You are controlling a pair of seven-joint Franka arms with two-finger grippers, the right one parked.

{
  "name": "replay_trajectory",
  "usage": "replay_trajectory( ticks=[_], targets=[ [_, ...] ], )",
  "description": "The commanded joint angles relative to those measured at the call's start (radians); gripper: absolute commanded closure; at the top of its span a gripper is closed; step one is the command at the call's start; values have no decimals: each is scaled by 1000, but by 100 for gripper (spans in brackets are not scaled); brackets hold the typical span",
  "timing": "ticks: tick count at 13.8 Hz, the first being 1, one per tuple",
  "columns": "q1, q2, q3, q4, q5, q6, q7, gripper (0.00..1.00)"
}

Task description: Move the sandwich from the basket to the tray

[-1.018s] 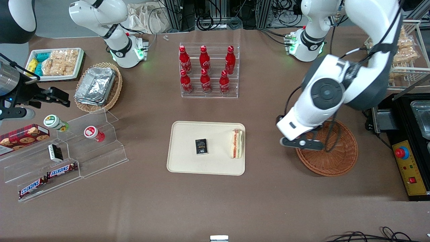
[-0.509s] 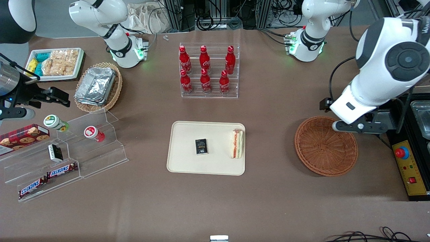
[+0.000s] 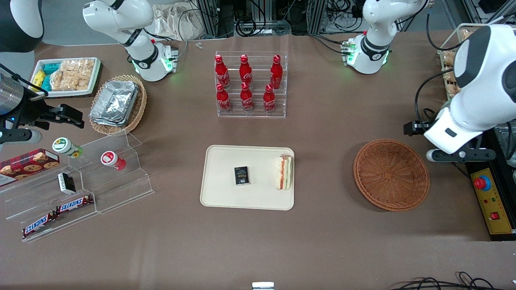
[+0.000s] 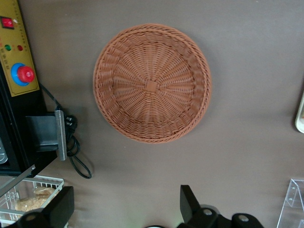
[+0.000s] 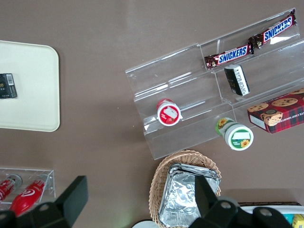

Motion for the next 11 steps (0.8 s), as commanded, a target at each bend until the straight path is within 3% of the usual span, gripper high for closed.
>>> replay_trajectory(
  ticks=[1, 3, 6, 11],
  targets=[
    [59, -22, -7, -11, -42, -2, 17, 0],
    [-22, -34, 105, -12, -67, -8, 26, 0],
    [-262, -77, 412, -29, -148, 1, 69, 0],
    [-315, -85, 471, -41, -162, 16, 70, 0]
  ],
)
